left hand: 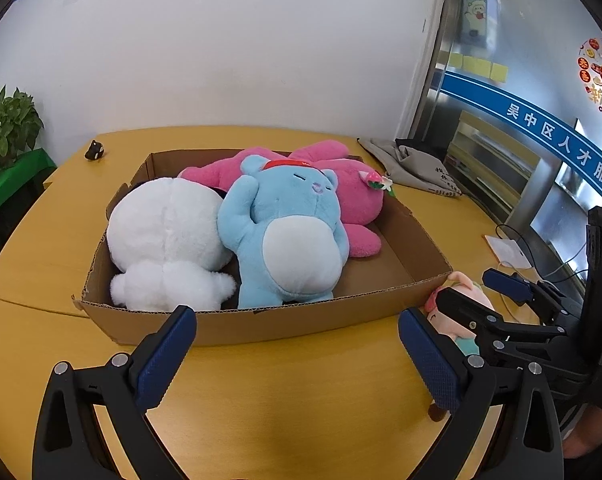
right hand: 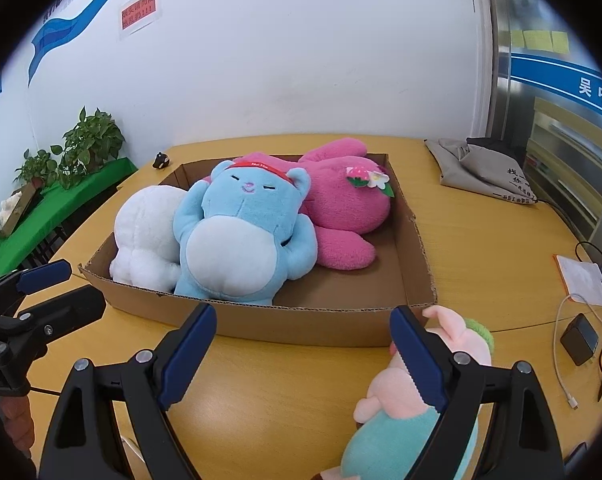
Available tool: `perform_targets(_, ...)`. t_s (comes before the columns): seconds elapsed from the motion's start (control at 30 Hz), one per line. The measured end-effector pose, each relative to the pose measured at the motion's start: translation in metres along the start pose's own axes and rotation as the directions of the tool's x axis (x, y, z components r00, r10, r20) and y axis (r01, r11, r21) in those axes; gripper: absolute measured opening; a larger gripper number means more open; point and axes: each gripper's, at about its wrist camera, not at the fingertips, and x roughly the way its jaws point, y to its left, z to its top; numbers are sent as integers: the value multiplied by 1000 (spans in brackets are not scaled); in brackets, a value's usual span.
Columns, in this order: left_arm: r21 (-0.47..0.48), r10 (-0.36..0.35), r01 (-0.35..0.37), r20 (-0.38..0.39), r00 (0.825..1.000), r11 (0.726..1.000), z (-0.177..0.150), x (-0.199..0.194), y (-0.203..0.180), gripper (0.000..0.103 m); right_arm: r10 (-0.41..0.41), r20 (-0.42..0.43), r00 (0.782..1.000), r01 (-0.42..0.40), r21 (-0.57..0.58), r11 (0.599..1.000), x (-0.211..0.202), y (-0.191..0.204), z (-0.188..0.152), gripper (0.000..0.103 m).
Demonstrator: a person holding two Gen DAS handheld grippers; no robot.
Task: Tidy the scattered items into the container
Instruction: 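Open both grippers and move them toward the pig plush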
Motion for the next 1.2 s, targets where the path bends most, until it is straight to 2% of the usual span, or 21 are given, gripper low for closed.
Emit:
perform_targets(0.33, -28, -65, 63, -70, 995, 998, -8, 19, -16, 102, 19, -20, 1000, -18, 31, 999, -1, -20, -16, 89)
perform_targets(0.53, 27, -63, 66, -88, 994, 997, -7, 26, -40, 103, -11, -10, 1000, 11, 36, 999, -13, -33, -22, 89)
perform_targets(0.63, 24, -69, 71, -93, 993, 997, -4, 31, -49, 102, 1, -10, 1000, 0, 63, 998, -16, -44, -28, 89)
perform_targets(0.73, 15, -94, 96, -97, 991, 995, -5, 36, -58, 102, -18, -21, 1000, 19, 65, 998, -17, -50, -30, 89)
perform_targets(0.93, 58, -142, 153, -159, 977, 987, -10, 57, -83, 102, -74, -28, 997, 77, 88, 993, -20, -69, -37, 89)
perform_targets(1.07, 82, -154, 168, -154, 976, 982, -2, 58, -93, 103, -95, -38, 995, 99, 129, 987, -20, -86, -43, 89)
perform_targets(1.2, 61, -162, 170, -130, 978, 983, 3, 53, -88, 103, -98, -43, 994, 103, 134, 986, -21, -92, -46, 89)
